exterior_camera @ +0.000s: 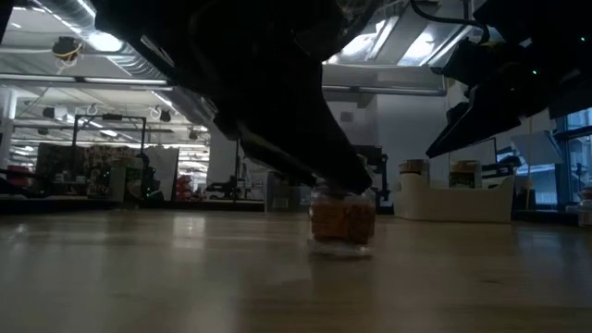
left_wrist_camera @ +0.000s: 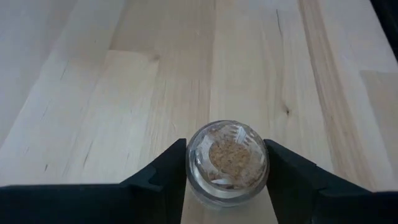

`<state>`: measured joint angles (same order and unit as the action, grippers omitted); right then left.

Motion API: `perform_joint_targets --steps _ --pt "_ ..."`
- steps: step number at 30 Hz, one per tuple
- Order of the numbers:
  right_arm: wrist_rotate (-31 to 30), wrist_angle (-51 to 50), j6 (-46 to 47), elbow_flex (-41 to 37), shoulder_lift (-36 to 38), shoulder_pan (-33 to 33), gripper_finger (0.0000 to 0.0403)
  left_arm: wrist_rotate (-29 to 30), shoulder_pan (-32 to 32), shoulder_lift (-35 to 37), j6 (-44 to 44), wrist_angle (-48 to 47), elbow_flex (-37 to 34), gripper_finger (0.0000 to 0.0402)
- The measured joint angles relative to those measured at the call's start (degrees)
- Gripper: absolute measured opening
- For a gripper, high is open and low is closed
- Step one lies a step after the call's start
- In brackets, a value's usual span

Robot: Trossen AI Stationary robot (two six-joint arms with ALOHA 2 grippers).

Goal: Sort spices by type
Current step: Put the left transparent seasoning bottle into the left transparent bin

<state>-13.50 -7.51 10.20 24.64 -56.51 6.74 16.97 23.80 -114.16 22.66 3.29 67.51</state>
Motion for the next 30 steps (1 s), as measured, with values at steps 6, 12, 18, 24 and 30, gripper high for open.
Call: perform_joint_targets --steps 6,12,18,24,30 --pt "0.0 -0.1 0.0 0.0 0.0 0.0 0.0308 0.8 1.9 7.3 2.6 -4.9 0.0 0.0160" --pt "0.0 0.1 0.0 0.0 0.0 0.0 0.0308 5.4 6.3 16.8 8.5 -17.4 0.0 0.0162" --pt "-1.2 0.2 0.0 0.0 0.0 0.0 0.0308 6.4 12.8 24.1 17.0 -29.3 0.0 0.0164" --pt "-2.1 0.6 -0.2 0.0 0.0 0.0 0.0308 9.9 20.4 26.6 32.2 -43.1 0.0 0.0161" --pt "-2.5 0.8 -0.2 0.0 0.0 0.0 0.0308 13.9 29.1 26.7 49.8 -54.4 0.0 0.0163"
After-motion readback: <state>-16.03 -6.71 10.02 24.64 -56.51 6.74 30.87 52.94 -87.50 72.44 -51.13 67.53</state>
